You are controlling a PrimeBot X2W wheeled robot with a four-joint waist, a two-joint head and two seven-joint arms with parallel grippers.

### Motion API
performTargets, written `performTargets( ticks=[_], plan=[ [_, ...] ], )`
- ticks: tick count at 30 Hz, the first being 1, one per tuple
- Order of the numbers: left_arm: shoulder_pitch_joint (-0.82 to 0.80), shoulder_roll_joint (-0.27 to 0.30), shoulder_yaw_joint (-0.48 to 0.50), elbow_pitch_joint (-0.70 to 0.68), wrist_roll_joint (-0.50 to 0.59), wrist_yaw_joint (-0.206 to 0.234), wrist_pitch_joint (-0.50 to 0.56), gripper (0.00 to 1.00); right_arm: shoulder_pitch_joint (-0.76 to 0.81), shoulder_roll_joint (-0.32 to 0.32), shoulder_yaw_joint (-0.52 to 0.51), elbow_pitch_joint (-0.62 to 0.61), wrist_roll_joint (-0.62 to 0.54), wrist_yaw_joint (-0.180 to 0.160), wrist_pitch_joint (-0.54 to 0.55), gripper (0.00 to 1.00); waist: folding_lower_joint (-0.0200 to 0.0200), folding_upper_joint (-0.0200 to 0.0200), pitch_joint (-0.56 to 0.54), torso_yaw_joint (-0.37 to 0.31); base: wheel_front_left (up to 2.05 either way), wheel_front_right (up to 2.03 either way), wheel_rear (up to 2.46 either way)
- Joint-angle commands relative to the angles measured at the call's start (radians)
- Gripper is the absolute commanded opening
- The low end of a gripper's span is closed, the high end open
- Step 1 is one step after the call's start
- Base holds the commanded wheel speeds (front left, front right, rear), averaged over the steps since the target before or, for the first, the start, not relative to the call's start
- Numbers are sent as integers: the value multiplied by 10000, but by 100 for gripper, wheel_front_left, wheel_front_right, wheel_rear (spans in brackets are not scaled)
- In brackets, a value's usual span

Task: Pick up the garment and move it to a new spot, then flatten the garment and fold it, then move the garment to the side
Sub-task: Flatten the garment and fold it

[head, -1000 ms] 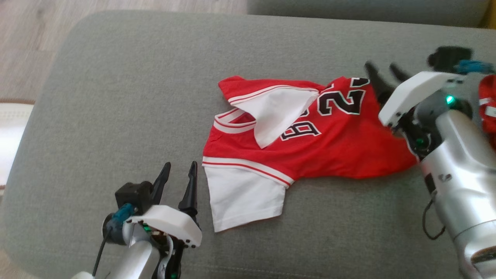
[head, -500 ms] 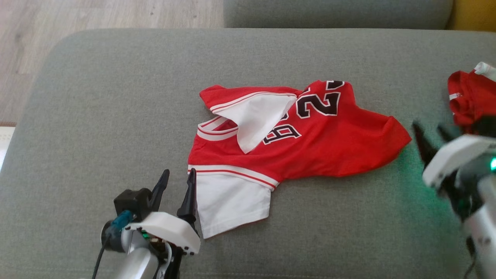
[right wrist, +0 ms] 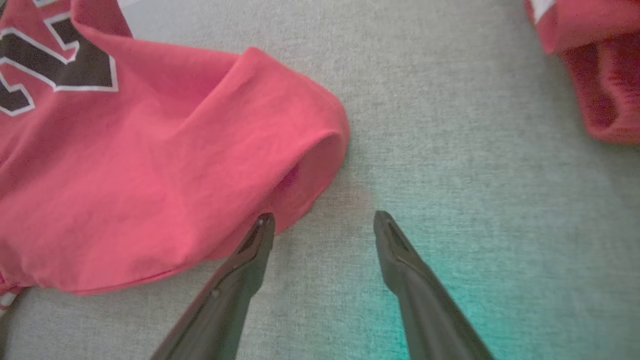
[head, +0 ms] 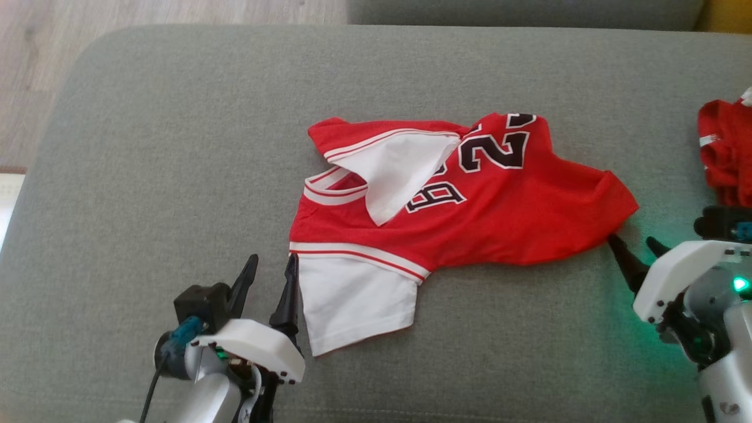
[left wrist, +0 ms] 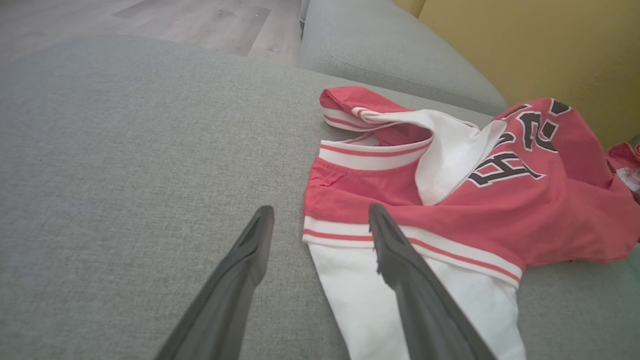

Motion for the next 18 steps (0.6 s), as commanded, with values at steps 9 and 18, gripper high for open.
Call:
performTargets(
  ticks=[9,18],
  plan=[
    [-591,118,240,-164,61,-76,-117,100,-1218,291,-409,605,-706,71,224,100,0,0,255,276,0,0,0],
    [-611,134,253,-76,62,-89,-120,100,-1960,308,-230,2054,-844,71,167,0,0,0,178,356,0,0,0]
  ],
)
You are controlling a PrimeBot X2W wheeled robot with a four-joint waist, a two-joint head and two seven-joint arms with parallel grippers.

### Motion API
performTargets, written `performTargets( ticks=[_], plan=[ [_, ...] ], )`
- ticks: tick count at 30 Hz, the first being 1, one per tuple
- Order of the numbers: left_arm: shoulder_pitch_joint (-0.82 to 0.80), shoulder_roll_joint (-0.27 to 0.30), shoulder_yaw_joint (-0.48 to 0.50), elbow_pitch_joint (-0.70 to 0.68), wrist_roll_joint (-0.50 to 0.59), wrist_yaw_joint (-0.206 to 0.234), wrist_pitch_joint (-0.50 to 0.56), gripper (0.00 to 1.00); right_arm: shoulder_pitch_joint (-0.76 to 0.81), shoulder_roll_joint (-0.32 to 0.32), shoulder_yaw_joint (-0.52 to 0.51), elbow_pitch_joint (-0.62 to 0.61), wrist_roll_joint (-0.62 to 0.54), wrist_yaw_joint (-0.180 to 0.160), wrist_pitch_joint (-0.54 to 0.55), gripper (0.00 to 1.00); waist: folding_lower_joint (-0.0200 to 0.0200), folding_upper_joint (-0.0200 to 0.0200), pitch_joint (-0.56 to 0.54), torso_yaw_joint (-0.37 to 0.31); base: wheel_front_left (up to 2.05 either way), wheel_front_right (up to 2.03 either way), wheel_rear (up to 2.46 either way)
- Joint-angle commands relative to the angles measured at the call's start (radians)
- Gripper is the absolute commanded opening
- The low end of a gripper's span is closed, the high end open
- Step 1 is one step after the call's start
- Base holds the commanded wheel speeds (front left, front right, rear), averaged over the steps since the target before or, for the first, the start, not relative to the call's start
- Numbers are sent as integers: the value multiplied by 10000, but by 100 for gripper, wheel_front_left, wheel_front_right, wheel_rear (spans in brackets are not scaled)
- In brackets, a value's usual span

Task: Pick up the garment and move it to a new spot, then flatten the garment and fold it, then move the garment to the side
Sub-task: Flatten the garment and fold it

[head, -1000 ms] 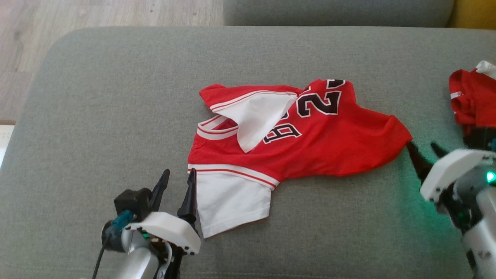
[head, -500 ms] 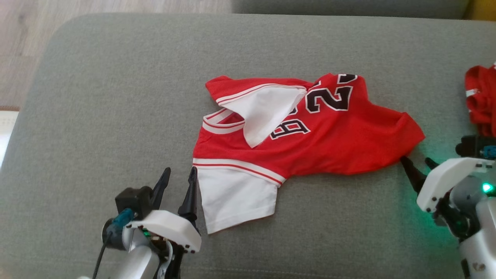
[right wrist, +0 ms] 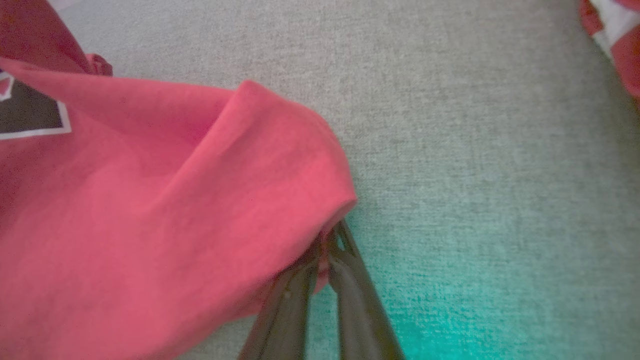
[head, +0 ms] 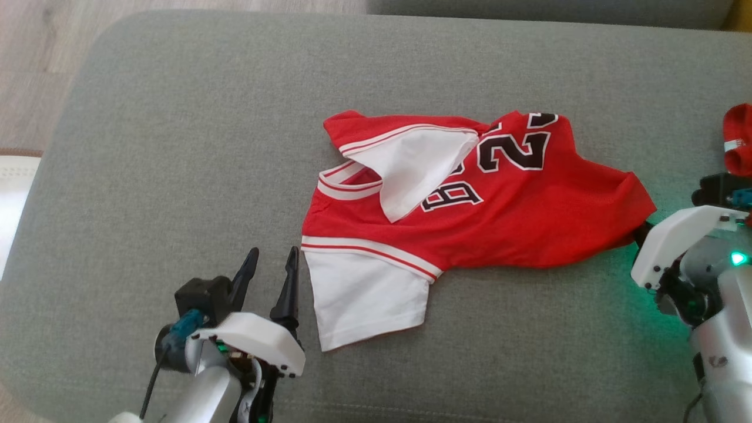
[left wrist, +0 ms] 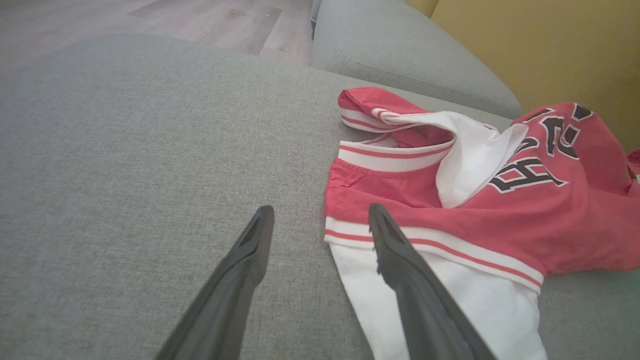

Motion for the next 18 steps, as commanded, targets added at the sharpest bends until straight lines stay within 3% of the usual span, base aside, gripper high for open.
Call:
performTargets(
  ticks=[1,9,18],
  plan=[
    [-360,155,292,-227,59,-4,-120,100,-190,-87,249,-173,-19,71,-158,0,0,0,-47,-21,0,0,0],
    [-145,246,297,-253,27,42,-121,100,35,-568,240,-810,-247,71,-615,0,0,0,-354,-303,0,0,0],
    [-20,337,250,-333,-14,83,-81,100,1721,-956,228,-2834,-7,71,1231,0,0,0,-450,-576,0,0,0]
  ],
)
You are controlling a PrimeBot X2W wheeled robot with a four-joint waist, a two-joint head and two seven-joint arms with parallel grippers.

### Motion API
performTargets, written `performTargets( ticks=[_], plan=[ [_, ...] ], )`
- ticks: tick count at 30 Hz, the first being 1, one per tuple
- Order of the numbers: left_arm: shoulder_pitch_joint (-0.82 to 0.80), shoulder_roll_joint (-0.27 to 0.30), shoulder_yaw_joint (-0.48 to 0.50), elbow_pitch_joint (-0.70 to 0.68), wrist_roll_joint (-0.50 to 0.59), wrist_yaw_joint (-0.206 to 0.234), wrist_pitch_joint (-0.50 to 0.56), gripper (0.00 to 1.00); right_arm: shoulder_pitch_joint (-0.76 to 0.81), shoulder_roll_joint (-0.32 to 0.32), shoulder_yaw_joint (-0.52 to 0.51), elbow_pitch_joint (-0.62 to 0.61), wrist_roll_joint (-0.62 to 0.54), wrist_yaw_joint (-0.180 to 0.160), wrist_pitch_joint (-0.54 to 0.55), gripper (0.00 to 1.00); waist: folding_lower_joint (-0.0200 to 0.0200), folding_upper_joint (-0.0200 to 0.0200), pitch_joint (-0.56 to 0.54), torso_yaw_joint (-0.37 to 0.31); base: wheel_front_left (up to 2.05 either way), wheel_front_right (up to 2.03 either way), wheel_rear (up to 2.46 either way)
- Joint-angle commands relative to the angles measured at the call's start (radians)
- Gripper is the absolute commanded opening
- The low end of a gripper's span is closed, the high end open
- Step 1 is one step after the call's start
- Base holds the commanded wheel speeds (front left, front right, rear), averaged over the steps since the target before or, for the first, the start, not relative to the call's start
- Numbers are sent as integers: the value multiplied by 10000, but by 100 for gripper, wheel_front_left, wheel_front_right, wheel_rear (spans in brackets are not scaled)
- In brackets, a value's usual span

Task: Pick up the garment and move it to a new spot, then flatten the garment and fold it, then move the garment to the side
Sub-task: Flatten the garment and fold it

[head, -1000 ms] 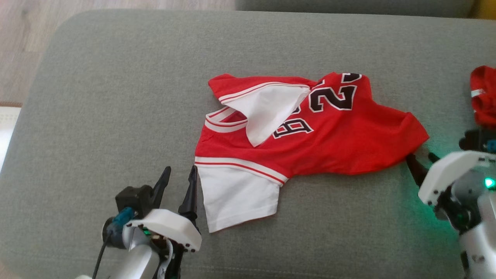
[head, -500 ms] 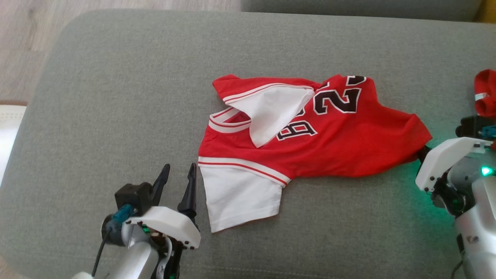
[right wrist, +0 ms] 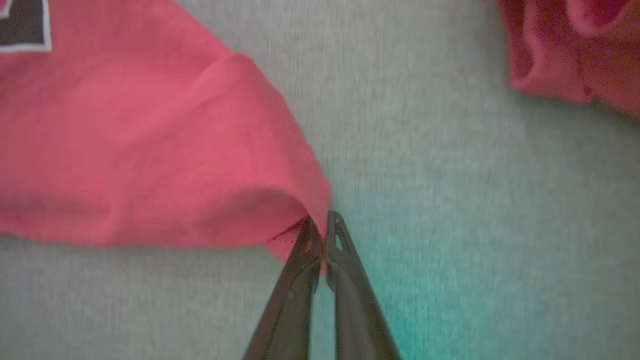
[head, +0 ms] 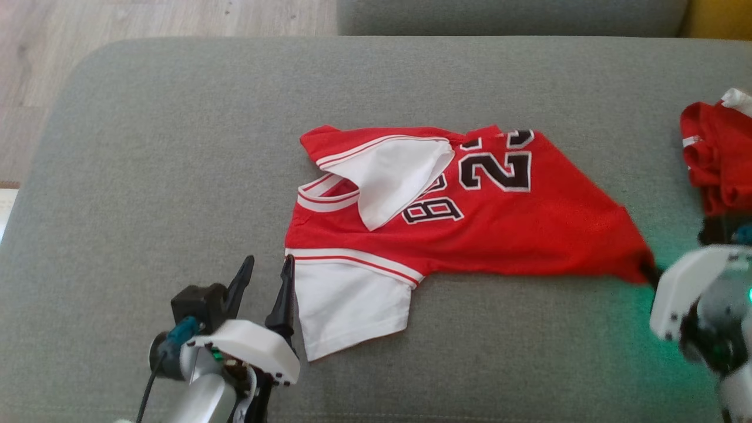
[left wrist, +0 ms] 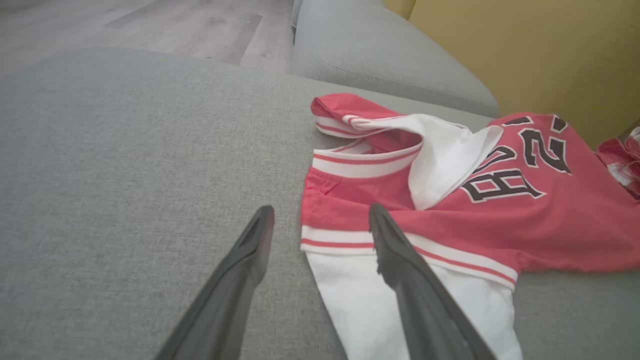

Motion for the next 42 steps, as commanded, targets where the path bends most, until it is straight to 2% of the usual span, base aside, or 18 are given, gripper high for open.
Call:
performTargets(
  ticks=[1,4,5,6,9,15,20,25,29,34,40,42],
  plan=[
    [-154,211,265,-324,-15,73,-77,100,89,-317,65,-655,88,71,304,0,0,0,-5,-46,0,0,0],
    [-150,239,248,-356,-23,96,-50,100,835,-283,-78,-1425,107,71,1226,0,0,0,0,-127,0,0,0],
    [-158,243,239,-365,-24,99,-41,100,1023,-236,-150,-1630,76,71,1439,44,0,0,4,-149,0,0,0],
    [-169,245,227,-372,-27,97,-31,100,1189,-182,-230,-1818,-2,71,1611,98,0,0,8,-169,0,0,0],
    [-212,249,196,-385,-31,94,-14,100,1506,15,-502,-2314,-264,71,1858,100,0,0,41,-204,0,0,0],
    [-287,276,167,-364,-47,100,-8,100,1601,302,-1127,-3320,-661,71,1551,100,0,0,73,-228,0,0,0],
    [-283,302,161,-333,-75,122,-12,100,1180,581,-1514,-4393,-632,71,407,100,0,0,4,-264,0,0,0],
    [-256,309,140,-328,-113,124,-17,100,541,883,-1372,-4546,-509,71,-747,100,0,0,-116,-283,0,0,0],
    [-272,294,116,-327,-139,126,-20,100,-132,921,-677,-3785,-24,71,-1325,100,0,0,-142,-260,0,0,0],
    [-372,256,50,-349,-138,89,-22,100,-1276,659,372,-2186,869,71,-1744,100,0,0,5,-84,0,0,0],
    [-512,179,0,-321,-126,66,-37,100,-2684,184,1890,32,1840,71,-1566,100,0,0,272,270,0,0,0],
    [-574,141,-17,-291,-117,57,-44,100,-3085,44,2380,788,2213,71,-1202,100,0,0,319,416,0,0,0]
  ],
)
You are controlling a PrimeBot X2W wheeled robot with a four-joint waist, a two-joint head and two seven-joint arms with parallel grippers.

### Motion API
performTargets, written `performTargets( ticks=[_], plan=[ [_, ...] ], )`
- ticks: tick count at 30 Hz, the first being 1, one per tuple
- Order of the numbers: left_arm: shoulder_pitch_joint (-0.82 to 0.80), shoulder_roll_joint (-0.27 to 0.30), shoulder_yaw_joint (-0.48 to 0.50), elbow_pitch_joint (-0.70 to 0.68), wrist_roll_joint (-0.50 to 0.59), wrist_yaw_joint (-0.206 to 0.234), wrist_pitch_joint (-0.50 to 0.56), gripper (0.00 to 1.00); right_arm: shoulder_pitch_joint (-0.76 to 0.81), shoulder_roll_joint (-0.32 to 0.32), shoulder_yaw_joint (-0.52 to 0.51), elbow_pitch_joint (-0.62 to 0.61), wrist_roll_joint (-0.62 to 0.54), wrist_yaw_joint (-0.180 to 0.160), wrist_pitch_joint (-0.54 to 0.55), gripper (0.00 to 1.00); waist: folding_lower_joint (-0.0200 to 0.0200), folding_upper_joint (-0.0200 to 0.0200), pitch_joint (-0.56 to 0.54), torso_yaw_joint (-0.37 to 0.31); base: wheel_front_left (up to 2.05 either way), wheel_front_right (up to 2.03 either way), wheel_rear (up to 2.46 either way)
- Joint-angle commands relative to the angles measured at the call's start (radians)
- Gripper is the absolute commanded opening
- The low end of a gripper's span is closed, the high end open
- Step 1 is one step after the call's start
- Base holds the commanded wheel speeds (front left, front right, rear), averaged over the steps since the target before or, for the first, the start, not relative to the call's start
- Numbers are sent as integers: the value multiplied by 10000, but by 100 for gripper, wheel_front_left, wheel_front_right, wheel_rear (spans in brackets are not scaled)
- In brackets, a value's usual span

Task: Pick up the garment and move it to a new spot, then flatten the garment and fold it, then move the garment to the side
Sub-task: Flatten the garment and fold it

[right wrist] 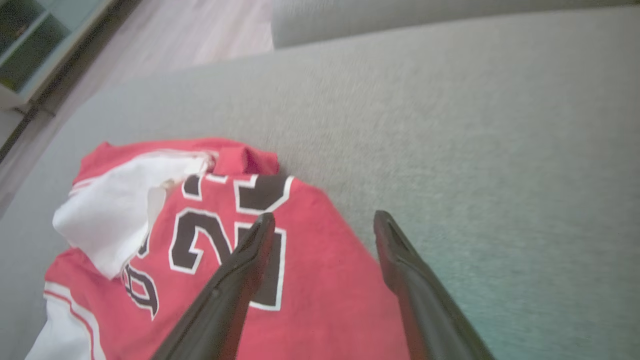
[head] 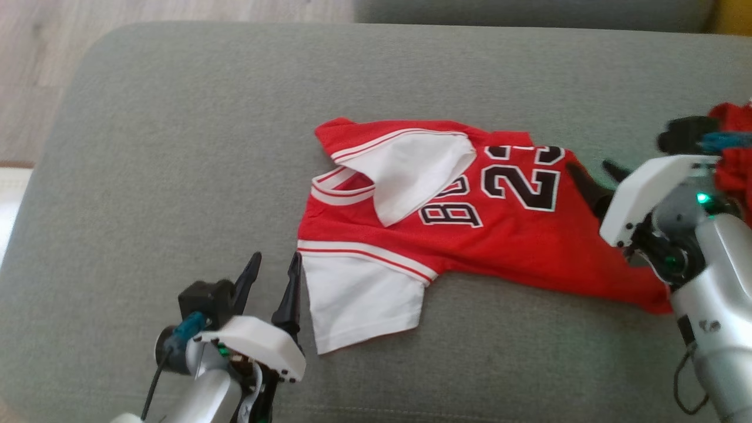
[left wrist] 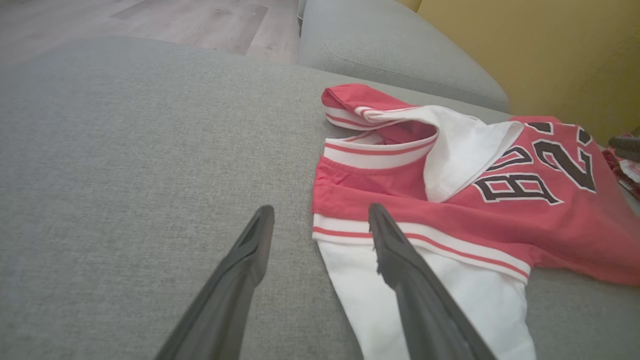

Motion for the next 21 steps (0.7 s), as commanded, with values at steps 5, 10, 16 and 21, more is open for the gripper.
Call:
performTargets(
  ticks=[5,10,16,21],
  plan=[
    [-575,0,245,-167,-3,-36,-79,100,-898,-382,899,1079,932,71,1344,100,0,0,109,400,0,0,0],
    [-583,-97,281,-118,-19,-30,-103,100,-1386,-648,1613,1944,1478,71,2030,91,0,0,237,730,0,0,0],
    [-628,-101,384,-132,3,-44,-123,100,-1739,-900,2103,2150,1876,71,1511,0,0,0,421,871,0,0,0],
    [-669,-128,443,-141,43,-49,-133,100,-2244,-1070,2328,2205,1996,71,334,0,0,0,515,882,0,0,0]
  ],
)
